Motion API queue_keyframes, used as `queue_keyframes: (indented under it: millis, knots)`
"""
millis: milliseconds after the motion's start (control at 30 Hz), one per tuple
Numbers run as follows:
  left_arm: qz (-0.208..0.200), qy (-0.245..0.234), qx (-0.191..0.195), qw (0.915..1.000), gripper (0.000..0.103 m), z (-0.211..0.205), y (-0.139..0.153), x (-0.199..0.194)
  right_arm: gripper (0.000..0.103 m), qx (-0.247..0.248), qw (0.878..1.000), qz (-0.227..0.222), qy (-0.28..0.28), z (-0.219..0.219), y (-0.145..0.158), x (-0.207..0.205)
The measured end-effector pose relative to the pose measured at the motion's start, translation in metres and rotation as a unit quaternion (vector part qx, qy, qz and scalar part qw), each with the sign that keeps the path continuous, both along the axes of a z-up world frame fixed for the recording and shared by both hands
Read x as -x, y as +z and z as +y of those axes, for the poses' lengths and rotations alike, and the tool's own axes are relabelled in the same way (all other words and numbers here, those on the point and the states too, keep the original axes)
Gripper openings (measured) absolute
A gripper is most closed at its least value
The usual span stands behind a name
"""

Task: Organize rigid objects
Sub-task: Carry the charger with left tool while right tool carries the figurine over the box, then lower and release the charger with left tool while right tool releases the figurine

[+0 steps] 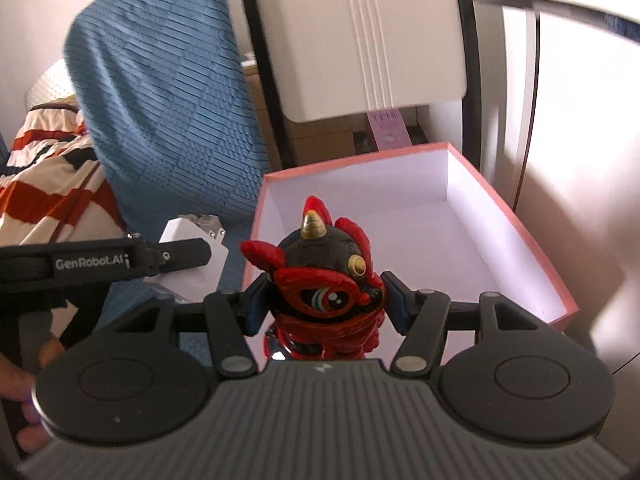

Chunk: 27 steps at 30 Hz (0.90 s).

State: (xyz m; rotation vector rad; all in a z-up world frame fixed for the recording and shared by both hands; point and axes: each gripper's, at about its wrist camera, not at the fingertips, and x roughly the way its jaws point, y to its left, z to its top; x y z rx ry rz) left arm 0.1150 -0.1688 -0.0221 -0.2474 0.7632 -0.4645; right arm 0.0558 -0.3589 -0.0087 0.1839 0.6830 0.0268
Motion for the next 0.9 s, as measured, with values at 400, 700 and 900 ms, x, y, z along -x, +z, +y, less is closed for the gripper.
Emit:
queue_keyframes:
  millis: [400,700,900]
  knots:
    - [0.073,-0.018,-0.019,0.9970,0.035,-0.025,-0.048,-0.068,0.061,-0.016,0.997,0.068,-0.022,-0.019,-0.052,-0.057]
    - [0.093,-0.025,-0.027,0.9950,0.035,-0.029,-0.061,-0.082,0.062,-0.030,0.994,0.098,-0.039,-0.028,-0.077,-0.072]
    - [0.084,-0.021,-0.032,0.9958,0.041,-0.031,-0.056,-0.076,0.062,-0.024,0.995,0.089,-0.045,-0.028,-0.074,-0.067]
